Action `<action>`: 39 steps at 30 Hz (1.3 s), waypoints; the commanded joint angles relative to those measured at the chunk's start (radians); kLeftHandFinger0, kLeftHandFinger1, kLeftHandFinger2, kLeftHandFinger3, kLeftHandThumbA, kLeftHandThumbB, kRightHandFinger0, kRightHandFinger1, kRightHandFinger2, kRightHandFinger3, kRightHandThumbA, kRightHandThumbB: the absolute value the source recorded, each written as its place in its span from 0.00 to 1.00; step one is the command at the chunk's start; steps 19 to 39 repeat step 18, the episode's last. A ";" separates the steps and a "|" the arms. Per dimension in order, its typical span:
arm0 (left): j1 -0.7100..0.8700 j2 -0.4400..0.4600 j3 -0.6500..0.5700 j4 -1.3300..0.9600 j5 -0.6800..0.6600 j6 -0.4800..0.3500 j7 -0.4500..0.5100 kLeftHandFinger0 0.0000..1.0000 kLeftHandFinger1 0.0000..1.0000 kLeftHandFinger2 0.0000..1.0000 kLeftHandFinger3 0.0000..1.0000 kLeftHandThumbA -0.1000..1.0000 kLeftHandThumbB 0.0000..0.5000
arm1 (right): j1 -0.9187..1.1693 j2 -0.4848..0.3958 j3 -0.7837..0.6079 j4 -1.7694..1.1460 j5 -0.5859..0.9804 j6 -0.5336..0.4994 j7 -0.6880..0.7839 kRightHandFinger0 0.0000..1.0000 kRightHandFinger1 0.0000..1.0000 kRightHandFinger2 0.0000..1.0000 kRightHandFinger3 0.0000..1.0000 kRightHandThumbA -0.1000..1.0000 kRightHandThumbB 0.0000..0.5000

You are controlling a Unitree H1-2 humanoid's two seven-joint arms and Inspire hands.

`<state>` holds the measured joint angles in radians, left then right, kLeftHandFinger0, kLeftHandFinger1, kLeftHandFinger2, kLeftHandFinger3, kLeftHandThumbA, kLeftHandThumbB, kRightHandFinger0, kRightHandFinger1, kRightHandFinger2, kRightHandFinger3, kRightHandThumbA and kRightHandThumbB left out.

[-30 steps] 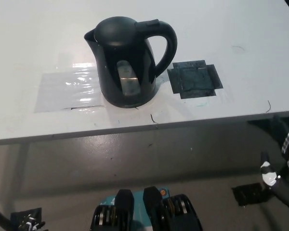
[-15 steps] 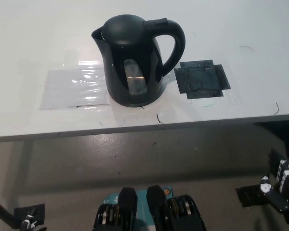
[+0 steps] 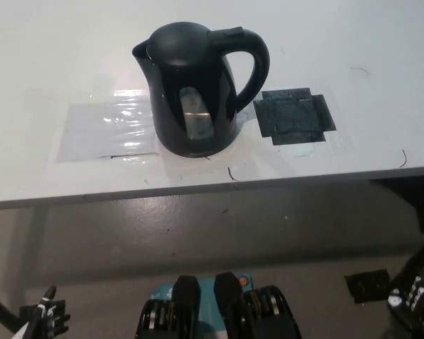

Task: The robot uses its right hand to push down on the lid of a kettle kept in the middle of the desk to close it

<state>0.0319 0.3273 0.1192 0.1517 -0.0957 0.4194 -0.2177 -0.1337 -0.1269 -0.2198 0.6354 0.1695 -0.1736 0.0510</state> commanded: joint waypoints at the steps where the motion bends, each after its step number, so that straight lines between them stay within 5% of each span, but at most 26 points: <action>1: -0.012 0.032 0.007 -0.005 -0.008 -0.007 -0.013 1.00 1.00 1.00 1.00 1.00 0.24 | -0.033 -0.002 -0.037 0.005 0.093 -0.097 0.065 1.00 1.00 1.00 1.00 0.00 0.00; 39: -0.012 0.032 -0.008 0.010 -0.001 -0.008 -0.013 1.00 1.00 1.00 1.00 1.00 0.26 | -0.005 -0.009 -0.039 -0.014 0.089 -0.094 0.066 1.00 1.00 1.00 1.00 0.00 0.00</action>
